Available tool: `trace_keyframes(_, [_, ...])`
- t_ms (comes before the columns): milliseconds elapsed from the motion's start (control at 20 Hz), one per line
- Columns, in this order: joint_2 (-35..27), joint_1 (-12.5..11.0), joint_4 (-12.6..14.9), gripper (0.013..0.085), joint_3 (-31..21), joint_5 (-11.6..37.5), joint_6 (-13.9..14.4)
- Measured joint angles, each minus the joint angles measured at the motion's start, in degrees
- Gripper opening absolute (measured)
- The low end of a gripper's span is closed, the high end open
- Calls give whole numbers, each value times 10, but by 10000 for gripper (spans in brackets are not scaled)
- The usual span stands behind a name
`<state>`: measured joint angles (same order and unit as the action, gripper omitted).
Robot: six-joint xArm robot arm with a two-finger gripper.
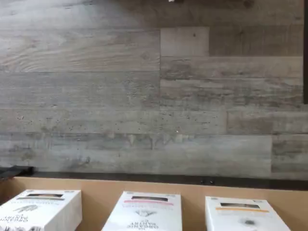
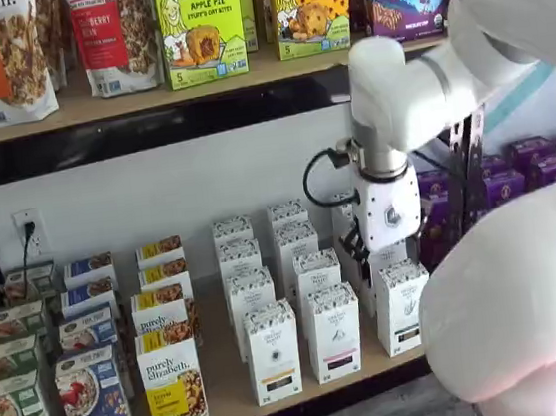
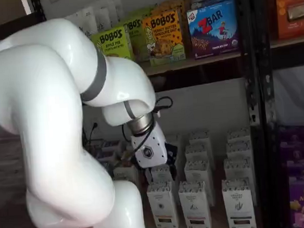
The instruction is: Pick up the white box with a green strip in the middle, on the bottom shelf, the sixth box from the left
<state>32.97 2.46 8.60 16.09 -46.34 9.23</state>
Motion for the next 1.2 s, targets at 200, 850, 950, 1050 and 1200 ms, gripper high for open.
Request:
trace_keyframes(200, [-79,-34,4,850,-5,84,-23])
trace_keyframes(850, [-353,-123,57,850,64,304,-49])
trace_keyframes(950, [-384,-128,40,850,81,319,-70])
trace_keyframes(1050, [-419,-132,44,850,103,334,-70])
trace_keyframes(1200, [-454,-136,55,850,128,344,-64])
